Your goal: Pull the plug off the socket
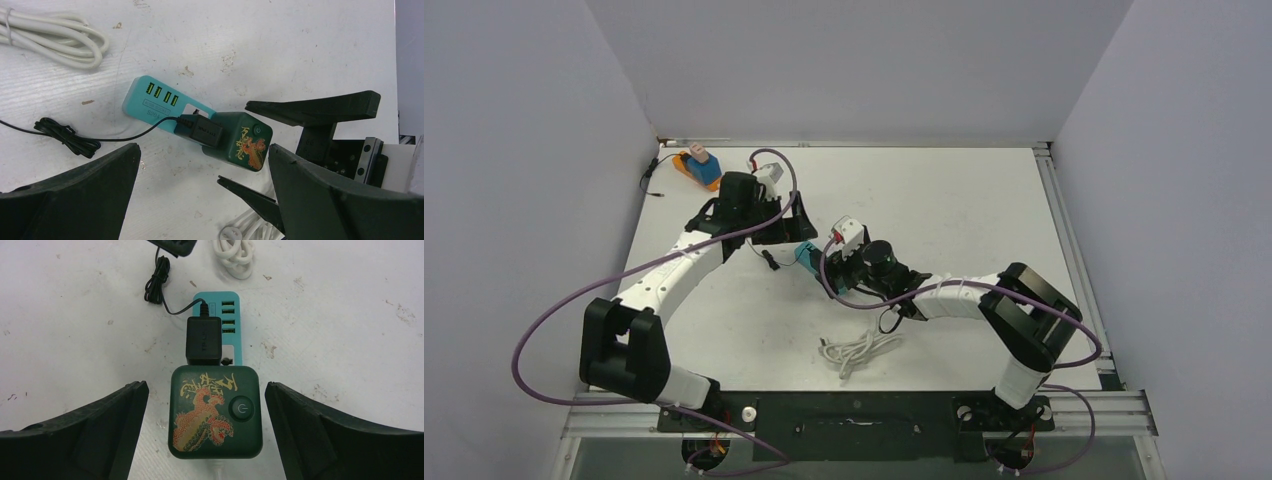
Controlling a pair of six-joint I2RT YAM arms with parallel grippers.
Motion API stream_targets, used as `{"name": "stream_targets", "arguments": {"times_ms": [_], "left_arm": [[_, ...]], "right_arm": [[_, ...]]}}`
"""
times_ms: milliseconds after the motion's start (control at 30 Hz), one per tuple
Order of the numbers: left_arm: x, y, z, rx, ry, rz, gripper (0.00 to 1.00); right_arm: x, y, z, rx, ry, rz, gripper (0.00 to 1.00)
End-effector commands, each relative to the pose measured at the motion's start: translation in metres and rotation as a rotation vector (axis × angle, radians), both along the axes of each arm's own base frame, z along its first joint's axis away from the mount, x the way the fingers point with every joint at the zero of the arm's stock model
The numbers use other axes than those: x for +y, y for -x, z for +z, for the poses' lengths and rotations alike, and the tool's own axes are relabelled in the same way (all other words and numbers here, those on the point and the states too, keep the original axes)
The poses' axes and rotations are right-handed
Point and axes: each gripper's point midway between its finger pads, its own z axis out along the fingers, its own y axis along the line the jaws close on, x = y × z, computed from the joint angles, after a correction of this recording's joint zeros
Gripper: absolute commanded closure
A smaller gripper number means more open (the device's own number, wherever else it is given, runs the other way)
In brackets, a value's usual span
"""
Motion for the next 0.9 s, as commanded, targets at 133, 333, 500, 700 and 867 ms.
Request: {"name": "stream_targets", "arguments": {"times_ms": [133,333,500,700,867], "left_arm": [[-0.006,-0.004,0.001,0.009,0.024,-0.021,0.03],[-0.008,-0.004,-0.009,0.040,0.026,-0.028,0.03],[-0.013,-0.004,-0.019,0.081,0.036,-0.041,0.03],[-0.016,-0.004,-0.023,0.101,0.049,-0.050,0.03],[-0.018,-0.003,-0.019,0.098,0.064,-0.058,0.03]], "right_arm": [[0.006,-0.006,0.006,-0.039,-0.001,-0.022,0.12],[0.003,-0.007,0.002,-0.036,0.013,-0.034,0.19],[0.001,-0.006,-0.003,-0.029,0.024,-0.040,0.25],[0.002,-0.009,-0.010,-0.029,0.056,-0.044,0.29],[0.002,-0.010,-0.014,-0.022,0.062,-0.048,0.31]]}}
